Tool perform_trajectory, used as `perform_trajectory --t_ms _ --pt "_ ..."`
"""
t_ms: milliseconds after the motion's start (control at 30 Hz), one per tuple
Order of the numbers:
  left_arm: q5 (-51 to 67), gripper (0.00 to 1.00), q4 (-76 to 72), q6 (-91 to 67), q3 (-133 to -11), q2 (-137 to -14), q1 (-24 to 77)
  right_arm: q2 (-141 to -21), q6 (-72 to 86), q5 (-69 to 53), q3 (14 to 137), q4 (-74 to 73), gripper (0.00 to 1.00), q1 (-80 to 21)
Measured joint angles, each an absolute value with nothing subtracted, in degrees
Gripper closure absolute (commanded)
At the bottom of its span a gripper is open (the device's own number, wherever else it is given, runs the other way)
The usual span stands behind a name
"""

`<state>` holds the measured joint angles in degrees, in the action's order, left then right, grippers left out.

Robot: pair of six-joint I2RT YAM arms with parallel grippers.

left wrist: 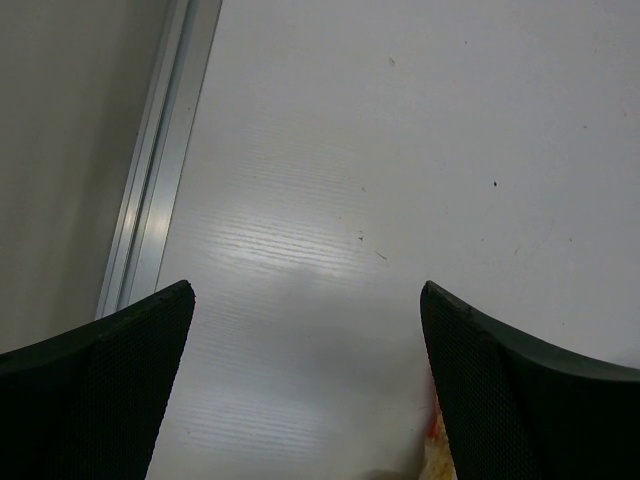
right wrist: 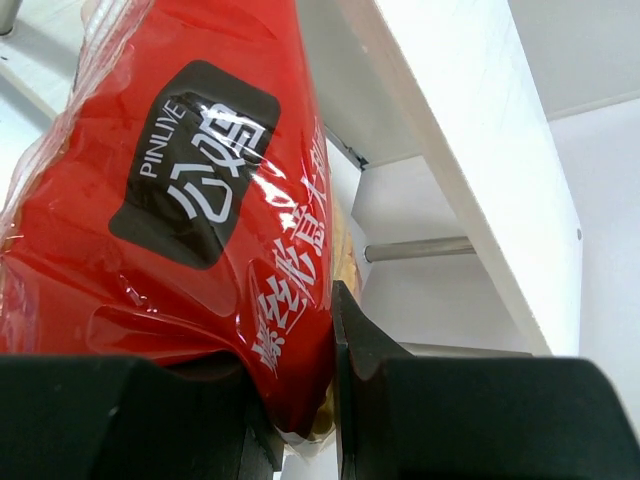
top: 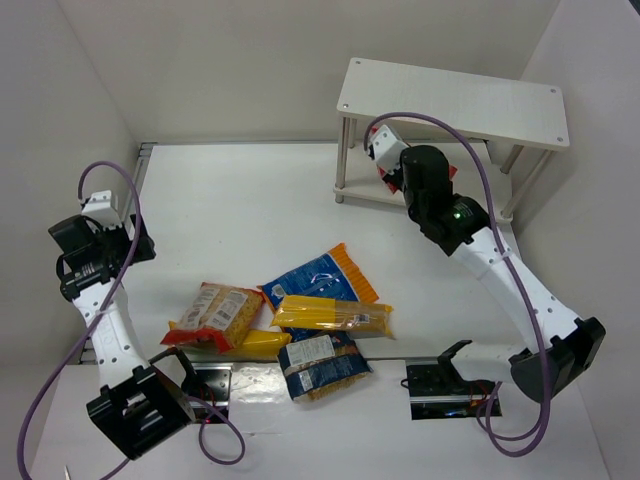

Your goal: Place and organize the pasta boxes and bags onto the shelf

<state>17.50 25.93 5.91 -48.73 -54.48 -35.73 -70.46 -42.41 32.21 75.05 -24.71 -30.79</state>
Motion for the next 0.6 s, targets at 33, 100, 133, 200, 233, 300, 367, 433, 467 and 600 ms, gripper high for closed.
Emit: perform_trajectory --t_ms 33,100,133,200,233,300,367,433,467,600 --pt "17.76 0.01 25.89 5.93 -48.62 -54.59 -35.77 -70.83 -42.17 32.01 76.25 -25.89 1.00 -30.83" --pt "18.02 0.01 25.91 5.93 -48.49 -54.65 -36.03 -71.75 -41.34 30.96 79.42 -28.51 1.00 -30.81" --pt "18.17 0.01 25.91 5.93 -48.49 -54.65 -36.16 -72.27 -40.71 30.17 81.36 -29.74 1.00 -30.83" --pt "18.33 0.01 25.87 6.00 -48.49 -54.63 -36.25 -73.30 -39.40 28.21 85.86 -32.14 1.00 -30.85" --pt "18.41 0.01 25.87 6.04 -48.49 -54.65 -36.32 -73.65 -38.74 27.24 88.03 -32.77 1.00 -30.87" --pt "18.52 0.01 25.87 6.07 -48.47 -54.65 -36.49 -74.52 -37.80 25.78 92.07 -33.41 1.00 -30.89" --pt "18.55 0.01 25.85 6.07 -48.47 -54.65 -36.69 -75.20 -36.95 24.58 95.61 -33.69 1.00 -30.89" --pt "18.61 0.01 25.87 6.09 -48.47 -54.65 -36.73 -75.61 -36.23 23.97 98.04 -33.71 1.00 -30.89" --pt "18.79 0.01 25.87 6.09 -48.47 -54.65 -36.73 -75.70 -35.94 23.73 98.87 -33.74 1.00 -30.89" --pt "19.18 0.01 25.89 6.09 -48.47 -54.65 -36.73 -76.27 -35.59 23.86 100.75 -34.00 1.00 -30.89"
